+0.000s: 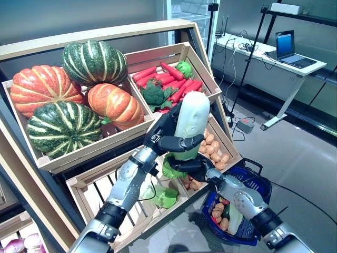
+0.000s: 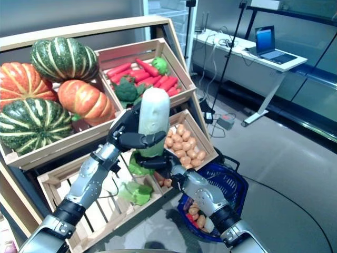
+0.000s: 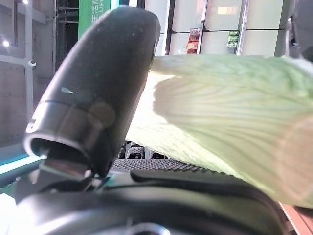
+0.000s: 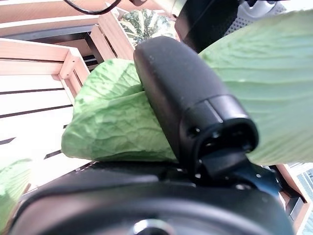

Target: Put vegetables into the basket

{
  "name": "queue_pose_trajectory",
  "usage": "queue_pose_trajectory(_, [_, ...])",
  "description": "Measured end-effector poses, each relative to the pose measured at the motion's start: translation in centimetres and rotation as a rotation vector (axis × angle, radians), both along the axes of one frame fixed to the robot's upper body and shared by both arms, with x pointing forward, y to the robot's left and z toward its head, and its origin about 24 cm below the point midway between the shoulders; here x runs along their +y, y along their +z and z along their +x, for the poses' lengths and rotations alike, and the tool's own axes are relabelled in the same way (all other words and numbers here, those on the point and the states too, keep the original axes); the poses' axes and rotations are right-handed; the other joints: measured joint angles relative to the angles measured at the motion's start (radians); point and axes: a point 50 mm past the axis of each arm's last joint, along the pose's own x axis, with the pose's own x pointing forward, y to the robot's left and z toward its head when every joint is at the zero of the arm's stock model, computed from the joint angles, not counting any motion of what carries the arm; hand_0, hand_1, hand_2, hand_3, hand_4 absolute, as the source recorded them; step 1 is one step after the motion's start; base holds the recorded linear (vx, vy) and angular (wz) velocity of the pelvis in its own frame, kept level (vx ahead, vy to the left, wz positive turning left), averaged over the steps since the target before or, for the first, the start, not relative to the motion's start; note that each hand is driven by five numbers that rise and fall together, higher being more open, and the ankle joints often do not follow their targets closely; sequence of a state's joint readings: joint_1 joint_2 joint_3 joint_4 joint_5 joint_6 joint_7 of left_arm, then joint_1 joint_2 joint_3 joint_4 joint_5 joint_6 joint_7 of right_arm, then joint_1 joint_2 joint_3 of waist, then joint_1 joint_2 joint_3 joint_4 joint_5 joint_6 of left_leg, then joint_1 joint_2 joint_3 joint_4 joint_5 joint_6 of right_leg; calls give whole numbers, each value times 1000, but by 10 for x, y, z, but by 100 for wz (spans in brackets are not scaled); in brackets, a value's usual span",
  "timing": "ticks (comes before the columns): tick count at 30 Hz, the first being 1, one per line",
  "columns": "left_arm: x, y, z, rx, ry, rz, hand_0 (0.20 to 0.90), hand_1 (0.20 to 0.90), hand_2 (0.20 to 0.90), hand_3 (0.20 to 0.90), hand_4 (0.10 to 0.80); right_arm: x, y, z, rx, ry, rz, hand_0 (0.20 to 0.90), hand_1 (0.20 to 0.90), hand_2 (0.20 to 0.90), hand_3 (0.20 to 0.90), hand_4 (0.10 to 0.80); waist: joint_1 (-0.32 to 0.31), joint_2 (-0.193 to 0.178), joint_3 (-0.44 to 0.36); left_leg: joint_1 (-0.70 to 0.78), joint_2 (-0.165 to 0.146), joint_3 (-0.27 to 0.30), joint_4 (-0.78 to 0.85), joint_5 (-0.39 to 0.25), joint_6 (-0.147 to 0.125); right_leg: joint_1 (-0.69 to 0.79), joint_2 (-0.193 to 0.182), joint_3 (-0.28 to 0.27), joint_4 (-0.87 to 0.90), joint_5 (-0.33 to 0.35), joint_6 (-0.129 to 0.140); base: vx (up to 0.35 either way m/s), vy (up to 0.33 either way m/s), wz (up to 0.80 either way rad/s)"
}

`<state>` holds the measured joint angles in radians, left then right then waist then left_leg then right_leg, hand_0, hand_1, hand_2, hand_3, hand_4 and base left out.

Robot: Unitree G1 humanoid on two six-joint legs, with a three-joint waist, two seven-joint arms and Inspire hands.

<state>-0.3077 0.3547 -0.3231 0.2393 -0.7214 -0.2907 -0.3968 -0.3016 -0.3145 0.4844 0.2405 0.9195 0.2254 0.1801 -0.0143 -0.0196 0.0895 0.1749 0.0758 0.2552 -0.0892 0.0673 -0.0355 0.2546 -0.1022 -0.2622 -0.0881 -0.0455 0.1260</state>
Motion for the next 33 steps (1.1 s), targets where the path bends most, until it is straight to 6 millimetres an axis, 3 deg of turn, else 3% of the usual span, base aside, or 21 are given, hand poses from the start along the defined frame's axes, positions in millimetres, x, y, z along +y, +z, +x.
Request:
queue_pose_trajectory(6, [6,-26,-14,105,10,16,900,900,900,900,800,-13,-9,-4,51,-101,80,300,300,300,300,400,-4,0,0,0,0,3,0,0,0,-3,0,2,0,0,0,0,0,0])
queue_pose_trajectory(13, [30,-56,-28,226,103,46,900,900,900,900,800,-57,-22,-6,64,-322,110,300,300,300,300,400,-11,-1,-1,0,1,14,0,0,0,-9,0,10,0,2,0,1,-1,-3])
queue_pose_trajectory(21, [70,-63,-33,260,267,65,900,900,900,900,800,-115,-81,-49,304,-527,-8,300,300,300,300,400,-18,-2,-1,0,3,24,-3,0,0,-15,0,15,0,6,0,2,-3,-3])
queue_pose_trajectory(28, [83,-77,-38,325,334,84,900,900,900,900,800,-142,-98,-69,388,-640,-34,300,300,300,300,400,-23,-4,-1,-1,3,28,-7,-1,0,-18,0,16,0,8,1,0,0,0])
queue_pose_trajectory(33, [108,-89,-51,385,475,110,900,900,900,900,800,-164,-105,-80,428,-753,-34,300,300,300,300,400,-22,-7,-1,-8,3,28,-7,-1,0,-25,0,17,-1,8,1,0,0,0])
